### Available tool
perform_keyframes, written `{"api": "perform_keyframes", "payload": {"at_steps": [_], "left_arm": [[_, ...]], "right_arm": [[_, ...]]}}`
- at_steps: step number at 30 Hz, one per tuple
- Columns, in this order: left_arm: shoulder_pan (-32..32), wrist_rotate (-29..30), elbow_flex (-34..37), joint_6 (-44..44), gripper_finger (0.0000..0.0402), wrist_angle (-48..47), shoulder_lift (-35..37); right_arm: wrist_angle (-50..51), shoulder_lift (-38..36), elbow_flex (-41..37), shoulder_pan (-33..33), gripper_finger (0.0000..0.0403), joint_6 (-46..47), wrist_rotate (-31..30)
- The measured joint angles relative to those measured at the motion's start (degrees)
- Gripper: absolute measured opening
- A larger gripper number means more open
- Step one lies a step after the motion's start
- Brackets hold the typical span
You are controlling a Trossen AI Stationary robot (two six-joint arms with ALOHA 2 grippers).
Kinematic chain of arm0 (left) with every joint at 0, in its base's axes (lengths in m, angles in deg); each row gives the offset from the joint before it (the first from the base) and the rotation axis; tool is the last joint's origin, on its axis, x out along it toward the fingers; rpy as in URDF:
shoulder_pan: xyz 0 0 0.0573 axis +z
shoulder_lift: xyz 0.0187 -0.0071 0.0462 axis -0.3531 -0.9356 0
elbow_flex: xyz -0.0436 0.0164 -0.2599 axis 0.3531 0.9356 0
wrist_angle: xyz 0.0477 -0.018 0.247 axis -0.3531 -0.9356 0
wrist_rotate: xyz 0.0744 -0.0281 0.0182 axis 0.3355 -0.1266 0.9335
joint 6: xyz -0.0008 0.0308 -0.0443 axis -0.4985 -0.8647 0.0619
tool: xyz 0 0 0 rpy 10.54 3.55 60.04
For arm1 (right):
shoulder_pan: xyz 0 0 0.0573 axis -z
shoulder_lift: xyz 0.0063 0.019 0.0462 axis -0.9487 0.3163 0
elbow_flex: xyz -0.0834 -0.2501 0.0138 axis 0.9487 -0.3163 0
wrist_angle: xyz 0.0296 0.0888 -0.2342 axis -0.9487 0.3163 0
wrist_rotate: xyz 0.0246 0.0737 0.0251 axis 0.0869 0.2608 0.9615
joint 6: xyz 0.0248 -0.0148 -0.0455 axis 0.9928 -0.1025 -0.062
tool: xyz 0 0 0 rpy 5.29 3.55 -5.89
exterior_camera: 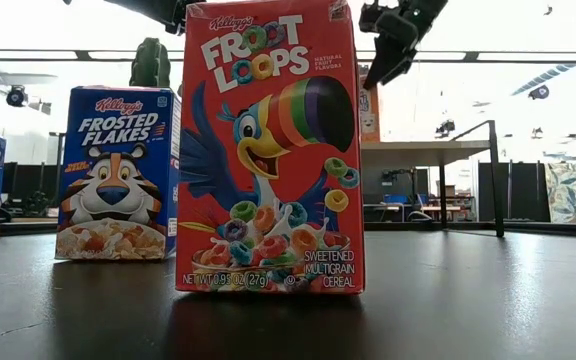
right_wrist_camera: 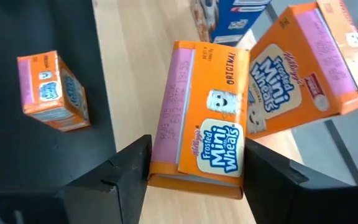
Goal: Stack cereal on shelf
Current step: Put the bottom orange cereal box on the shelf
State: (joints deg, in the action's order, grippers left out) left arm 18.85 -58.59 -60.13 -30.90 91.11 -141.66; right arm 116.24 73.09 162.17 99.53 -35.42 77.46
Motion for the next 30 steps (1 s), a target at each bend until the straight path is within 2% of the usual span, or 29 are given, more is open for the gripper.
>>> {"api": "perform_keyframes", "payload": {"at_steps": [4, 10, 19, 23, 30], "left_arm": [[0.0, 0.0, 0.0, 0.0, 0.0, 0.0, 0.0], [0.0, 0.0, 0.0, 0.0, 0.0, 0.0, 0.0], [0.0, 0.0, 0.0, 0.0, 0.0, 0.0, 0.0], [0.0, 0.0, 0.0, 0.2, 0.0, -0.4, 0.0], [0.0, 0.0, 0.0, 0.2, 0.0, -0.5, 0.0]], "right_arm": [[0.0, 0.0, 0.0, 0.0, 0.0232, 0.0, -2.1], [0.0, 0.0, 2.4, -0.1, 0.0249, 0.0, -2.1], [3.2, -0.9, 9.3, -1.4, 0.0247, 2.5, -1.6], [9.7, -1.5, 11.0, -3.3, 0.0219, 4.3, -1.5], [17.6, -1.7, 7.9, -4.1, 0.0106, 7.6, -2.5]]}}
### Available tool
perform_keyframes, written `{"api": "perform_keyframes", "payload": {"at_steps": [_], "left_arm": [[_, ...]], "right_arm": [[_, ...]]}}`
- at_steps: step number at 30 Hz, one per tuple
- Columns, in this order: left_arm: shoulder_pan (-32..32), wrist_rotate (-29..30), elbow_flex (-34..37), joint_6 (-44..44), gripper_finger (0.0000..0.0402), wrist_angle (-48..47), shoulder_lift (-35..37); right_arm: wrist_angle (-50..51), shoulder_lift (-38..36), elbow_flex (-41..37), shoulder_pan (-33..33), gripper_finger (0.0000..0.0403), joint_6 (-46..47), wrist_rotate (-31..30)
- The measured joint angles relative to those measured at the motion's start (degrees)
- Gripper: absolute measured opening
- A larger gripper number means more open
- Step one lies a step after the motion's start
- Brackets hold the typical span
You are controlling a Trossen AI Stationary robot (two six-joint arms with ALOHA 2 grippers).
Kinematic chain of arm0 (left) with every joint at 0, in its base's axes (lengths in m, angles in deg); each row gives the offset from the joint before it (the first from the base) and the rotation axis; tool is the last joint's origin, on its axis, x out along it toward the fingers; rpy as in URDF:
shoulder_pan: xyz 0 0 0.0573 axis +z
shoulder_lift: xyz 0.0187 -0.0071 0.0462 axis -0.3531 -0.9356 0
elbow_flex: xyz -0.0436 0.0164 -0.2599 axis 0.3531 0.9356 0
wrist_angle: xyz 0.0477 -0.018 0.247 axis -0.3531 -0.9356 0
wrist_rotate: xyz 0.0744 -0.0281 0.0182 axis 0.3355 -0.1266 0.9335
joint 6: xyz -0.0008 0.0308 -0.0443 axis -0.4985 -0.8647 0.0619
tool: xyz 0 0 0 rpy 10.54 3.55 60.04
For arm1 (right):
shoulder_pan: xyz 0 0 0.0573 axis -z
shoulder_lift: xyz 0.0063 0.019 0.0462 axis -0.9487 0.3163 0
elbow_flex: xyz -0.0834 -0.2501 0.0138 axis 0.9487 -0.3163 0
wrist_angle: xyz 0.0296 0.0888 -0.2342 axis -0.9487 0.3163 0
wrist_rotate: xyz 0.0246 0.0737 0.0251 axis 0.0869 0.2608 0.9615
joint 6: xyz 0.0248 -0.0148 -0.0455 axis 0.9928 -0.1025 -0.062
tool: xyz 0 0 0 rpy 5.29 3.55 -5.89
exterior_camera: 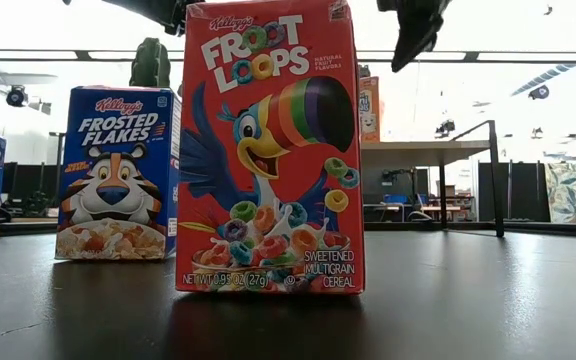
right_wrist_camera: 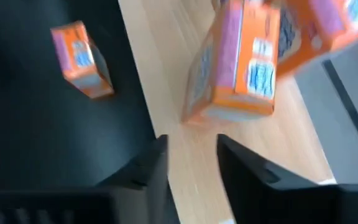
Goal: Stack cereal on shelf
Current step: Put the bottom orange cereal box on the shelf
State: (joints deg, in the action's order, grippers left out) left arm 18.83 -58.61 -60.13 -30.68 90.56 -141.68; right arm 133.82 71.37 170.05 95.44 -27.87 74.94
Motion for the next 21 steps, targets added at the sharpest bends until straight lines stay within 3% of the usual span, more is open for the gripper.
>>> {"api": "perform_keyframes", "payload": {"at_steps": [6, 21], "left_arm": [[0.0, 0.0, 0.0, 0.0, 0.0, 0.0, 0.0], [0.0, 0.0, 0.0, 0.0, 0.0, 0.0, 0.0]], "right_arm": [[-3.7, 0.0, -3.6, 0.0, 0.0018, -1.9, -4.6], [-11.5, 0.6, -6.1, 0.4, 0.0013, -7.4, -10.1]]}}
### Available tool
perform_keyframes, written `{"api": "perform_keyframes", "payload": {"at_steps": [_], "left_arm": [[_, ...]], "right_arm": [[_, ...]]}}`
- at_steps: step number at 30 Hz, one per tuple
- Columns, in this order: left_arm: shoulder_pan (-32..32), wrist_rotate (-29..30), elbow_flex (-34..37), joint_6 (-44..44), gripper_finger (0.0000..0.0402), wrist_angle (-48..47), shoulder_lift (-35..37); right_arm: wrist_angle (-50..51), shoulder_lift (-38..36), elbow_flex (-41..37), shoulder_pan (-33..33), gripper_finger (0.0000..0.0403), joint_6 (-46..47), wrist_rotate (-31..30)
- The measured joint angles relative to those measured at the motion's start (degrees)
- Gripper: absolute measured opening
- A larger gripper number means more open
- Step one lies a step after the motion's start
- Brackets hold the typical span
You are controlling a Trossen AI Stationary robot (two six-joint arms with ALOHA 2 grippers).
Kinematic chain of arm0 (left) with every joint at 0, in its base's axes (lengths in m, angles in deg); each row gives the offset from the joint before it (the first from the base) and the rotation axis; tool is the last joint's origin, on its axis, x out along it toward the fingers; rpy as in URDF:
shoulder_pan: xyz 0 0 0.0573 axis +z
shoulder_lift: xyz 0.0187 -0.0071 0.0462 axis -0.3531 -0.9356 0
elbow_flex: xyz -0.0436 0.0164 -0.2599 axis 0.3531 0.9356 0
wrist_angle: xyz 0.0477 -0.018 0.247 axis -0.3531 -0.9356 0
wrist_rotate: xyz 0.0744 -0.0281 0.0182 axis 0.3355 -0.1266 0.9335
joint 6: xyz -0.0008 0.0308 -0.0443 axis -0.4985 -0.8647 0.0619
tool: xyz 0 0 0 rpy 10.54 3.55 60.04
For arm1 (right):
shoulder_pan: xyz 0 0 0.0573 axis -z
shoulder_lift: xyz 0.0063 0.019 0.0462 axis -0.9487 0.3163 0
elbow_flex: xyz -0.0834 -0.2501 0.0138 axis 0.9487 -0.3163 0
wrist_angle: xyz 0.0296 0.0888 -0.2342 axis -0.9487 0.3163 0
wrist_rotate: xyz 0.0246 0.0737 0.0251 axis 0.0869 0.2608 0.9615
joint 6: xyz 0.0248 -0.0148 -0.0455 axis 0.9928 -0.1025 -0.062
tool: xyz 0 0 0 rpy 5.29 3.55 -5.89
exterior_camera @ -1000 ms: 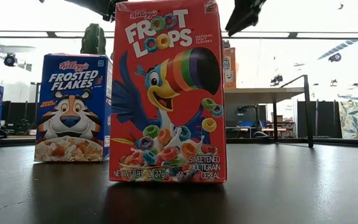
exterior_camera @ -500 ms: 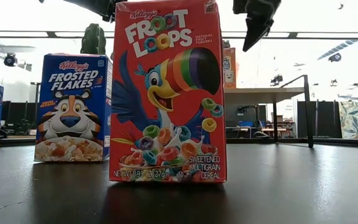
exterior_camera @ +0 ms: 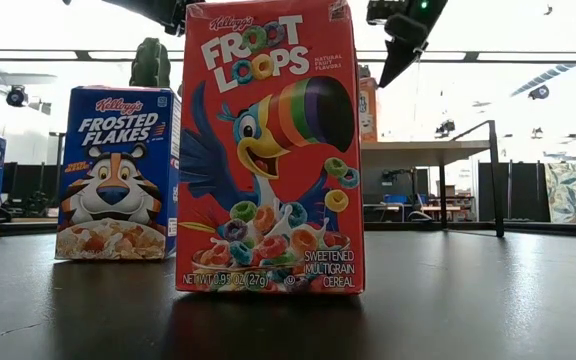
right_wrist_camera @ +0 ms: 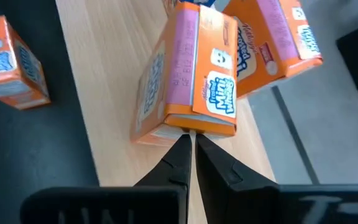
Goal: Stack cereal on shelf
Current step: Put the bottom orange cereal box on the shelf
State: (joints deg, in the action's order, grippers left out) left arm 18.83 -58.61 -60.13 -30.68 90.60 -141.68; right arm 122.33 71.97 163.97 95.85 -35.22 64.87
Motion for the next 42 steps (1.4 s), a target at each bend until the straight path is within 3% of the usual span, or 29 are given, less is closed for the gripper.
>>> {"api": "perform_keyframes", "payload": {"at_steps": [17, 32, 34, 38, 42], "left_arm": [[0.0, 0.0, 0.0, 0.0, 0.0, 0.0, 0.0], [0.0, 0.0, 0.0, 0.0, 0.0, -0.2, 0.0], [0.0, 0.0, 0.0, 0.0, 0.0, -0.3, 0.0], [0.0, 0.0, 0.0, 0.0, 0.0, -0.3, 0.0], [0.0, 0.0, 0.0, 0.0, 0.0, -0.4, 0.0]], "right_arm": [[-6.7, 2.5, -0.9, 0.4, 0.0013, -5.2, -3.5], [-4.3, 0.3, 1.2, 0.2, 0.0013, -2.1, -5.5], [-4.7, -0.7, 1.4, 0.0, 0.0013, -1.2, -3.2], [-4.9, -1.3, 1.4, 0.0, 0.0013, 0.0, 7.5], [-7.6, -1.0, -0.5, -0.1, 0.0013, 0.3, 10.5]]}}
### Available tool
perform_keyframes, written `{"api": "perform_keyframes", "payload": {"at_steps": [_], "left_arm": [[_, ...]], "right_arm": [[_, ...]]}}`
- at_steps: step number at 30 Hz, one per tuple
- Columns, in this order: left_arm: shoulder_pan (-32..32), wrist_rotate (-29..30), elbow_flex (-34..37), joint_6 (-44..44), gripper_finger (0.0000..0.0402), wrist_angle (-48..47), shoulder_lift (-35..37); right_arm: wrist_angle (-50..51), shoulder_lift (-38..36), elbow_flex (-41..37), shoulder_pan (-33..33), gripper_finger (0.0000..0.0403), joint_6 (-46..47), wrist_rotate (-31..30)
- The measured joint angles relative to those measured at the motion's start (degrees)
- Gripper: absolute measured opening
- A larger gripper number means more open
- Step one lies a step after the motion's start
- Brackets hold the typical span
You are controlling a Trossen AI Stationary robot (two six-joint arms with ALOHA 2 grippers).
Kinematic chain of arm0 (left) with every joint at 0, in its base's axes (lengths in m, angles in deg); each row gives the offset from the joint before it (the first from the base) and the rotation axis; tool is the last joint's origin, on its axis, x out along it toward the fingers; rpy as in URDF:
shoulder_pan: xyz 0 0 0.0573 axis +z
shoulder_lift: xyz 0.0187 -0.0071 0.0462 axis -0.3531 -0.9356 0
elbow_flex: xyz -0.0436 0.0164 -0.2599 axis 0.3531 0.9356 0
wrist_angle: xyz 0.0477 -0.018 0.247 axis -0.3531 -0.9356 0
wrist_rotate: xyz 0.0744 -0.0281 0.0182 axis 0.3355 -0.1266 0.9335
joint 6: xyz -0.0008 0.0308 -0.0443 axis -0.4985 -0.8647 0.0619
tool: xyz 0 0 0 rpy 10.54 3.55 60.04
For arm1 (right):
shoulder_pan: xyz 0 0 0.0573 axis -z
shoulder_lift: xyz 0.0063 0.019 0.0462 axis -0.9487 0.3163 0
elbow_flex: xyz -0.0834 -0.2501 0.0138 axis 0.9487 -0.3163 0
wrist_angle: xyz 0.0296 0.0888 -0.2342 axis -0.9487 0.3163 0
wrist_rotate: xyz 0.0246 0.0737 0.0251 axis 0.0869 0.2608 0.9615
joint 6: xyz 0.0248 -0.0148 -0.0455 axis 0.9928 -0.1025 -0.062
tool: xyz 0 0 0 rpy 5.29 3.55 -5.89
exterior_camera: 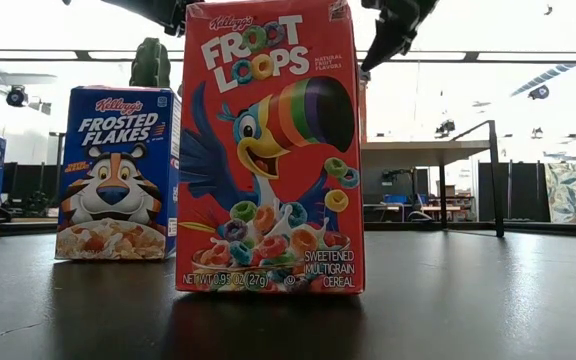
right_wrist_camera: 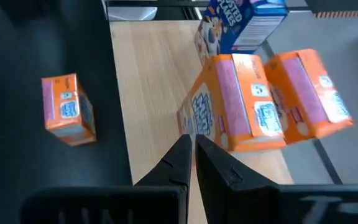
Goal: Stack cereal on shelf
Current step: Put the bottom orange cereal box on the shelf, then put the right blue cereal box on the shelf
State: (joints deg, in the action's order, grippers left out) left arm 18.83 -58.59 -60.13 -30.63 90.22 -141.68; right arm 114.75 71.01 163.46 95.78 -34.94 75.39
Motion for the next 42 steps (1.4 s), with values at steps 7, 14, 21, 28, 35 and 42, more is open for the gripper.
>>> {"api": "perform_keyframes", "payload": {"at_steps": [7, 14, 21, 28, 35, 42], "left_arm": [[0.0, 0.0, 0.0, 0.2, 0.0, -0.1, 0.0], [0.0, 0.0, 0.0, 0.2, 0.0, -0.5, 0.0], [0.0, 0.0, 0.0, 0.4, 0.0, -0.5, 0.0], [0.0, 0.0, 0.0, 0.4, 0.0, -0.5, 0.0], [0.0, 0.0, 0.0, 0.4, 0.0, -0.6, 0.0], [0.0, 0.0, 0.0, 0.4, 0.0, -0.7, 0.0]], "right_arm": [[-1.3, 1.7, -2.7, 0.0, 0.0013, -0.8, -1.7], [-1.5, 2.3, -2.8, 0.1, 0.0013, -1.1, -6.1], [-1.5, 2.2, -2.8, 0.1, 0.0013, -1.6, -8.1], [-1.4, 2.2, -2.8, 0.1, 0.0013, -2.2, -10.2], [-1.0, 2.2, -2.8, 0.1, 0.0013, -1.5, -9.4], [-1.1, 2.2, -2.8, -1.4, 0.0013, 0.1, -2.4]]}}
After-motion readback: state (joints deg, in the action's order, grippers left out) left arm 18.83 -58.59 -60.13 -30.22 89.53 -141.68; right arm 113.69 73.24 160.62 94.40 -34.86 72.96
